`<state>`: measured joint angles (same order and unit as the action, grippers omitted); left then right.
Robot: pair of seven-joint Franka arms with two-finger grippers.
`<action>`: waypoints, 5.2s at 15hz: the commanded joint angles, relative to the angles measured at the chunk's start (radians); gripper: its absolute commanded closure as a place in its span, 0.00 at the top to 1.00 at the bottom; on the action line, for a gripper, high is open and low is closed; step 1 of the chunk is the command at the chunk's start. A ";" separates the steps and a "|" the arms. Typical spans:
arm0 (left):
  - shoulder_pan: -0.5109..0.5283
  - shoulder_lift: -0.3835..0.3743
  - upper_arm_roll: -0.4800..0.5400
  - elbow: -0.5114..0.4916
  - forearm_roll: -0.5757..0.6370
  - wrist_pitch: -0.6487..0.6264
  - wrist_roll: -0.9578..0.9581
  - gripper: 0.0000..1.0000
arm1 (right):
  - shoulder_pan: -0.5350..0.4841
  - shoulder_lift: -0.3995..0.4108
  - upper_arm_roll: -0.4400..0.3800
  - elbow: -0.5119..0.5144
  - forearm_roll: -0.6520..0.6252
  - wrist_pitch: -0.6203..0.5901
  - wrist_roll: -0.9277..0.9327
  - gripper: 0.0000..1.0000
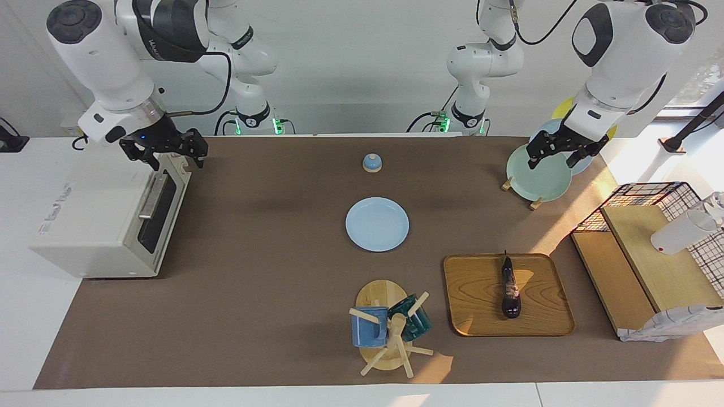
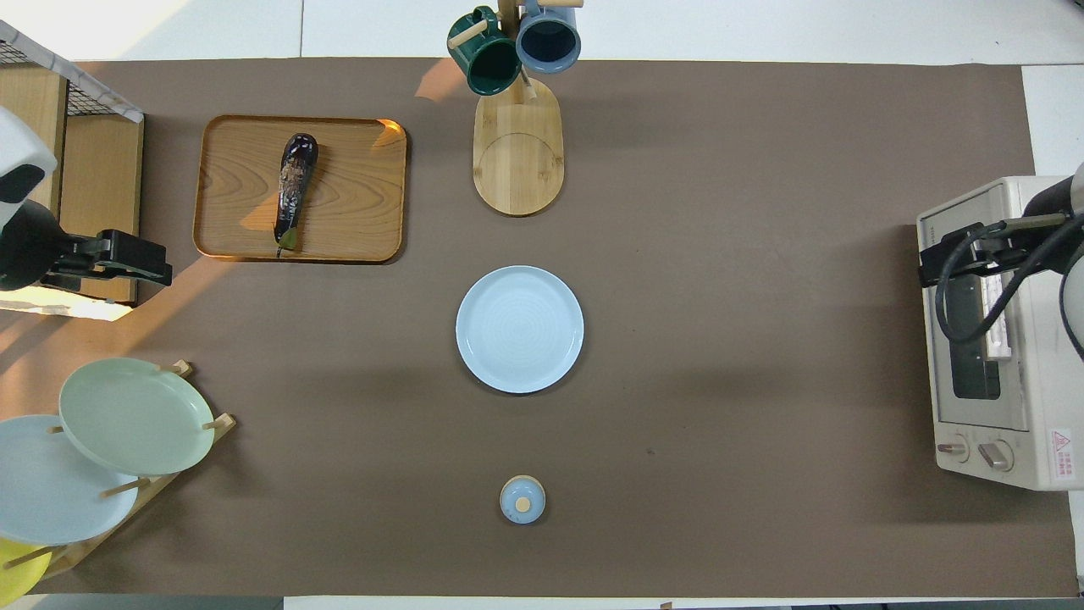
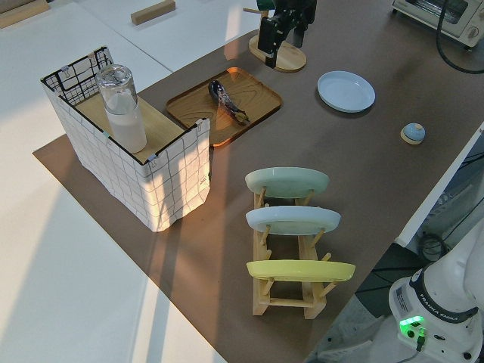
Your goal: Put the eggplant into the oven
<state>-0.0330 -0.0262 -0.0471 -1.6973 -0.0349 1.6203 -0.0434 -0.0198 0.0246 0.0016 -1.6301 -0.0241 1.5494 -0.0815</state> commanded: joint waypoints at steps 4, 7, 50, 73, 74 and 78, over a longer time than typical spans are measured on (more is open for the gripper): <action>0.005 -0.006 -0.010 0.001 0.017 0.006 -0.013 1.00 | 0.001 -0.011 0.008 -0.007 0.015 0.011 -0.012 1.00; 0.012 -0.006 -0.010 0.001 0.016 0.012 -0.010 1.00 | -0.003 -0.014 0.006 -0.014 0.016 0.011 -0.020 1.00; -0.042 0.628 -0.016 0.191 -0.016 0.523 0.318 0.00 | -0.029 0.021 0.008 -0.543 -0.076 0.679 0.023 0.00; -0.174 0.319 -0.019 0.211 -0.151 0.121 -0.108 0.00 | 0.152 0.048 0.021 -0.461 0.046 0.615 0.121 1.00; -0.189 0.315 -0.019 0.206 -0.151 0.119 -0.149 0.00 | 0.150 0.048 0.021 -0.456 0.046 0.614 0.114 1.00; -0.326 0.255 -0.017 0.077 -0.152 0.191 -0.343 0.00 | 0.162 0.089 0.028 -0.306 0.046 0.475 0.114 1.00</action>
<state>-0.2823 0.2993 -0.0809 -1.4969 -0.1741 1.7571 -0.2962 0.1388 0.0823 0.0224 -2.0419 -0.0019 2.1282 0.0331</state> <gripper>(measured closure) 0.656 0.000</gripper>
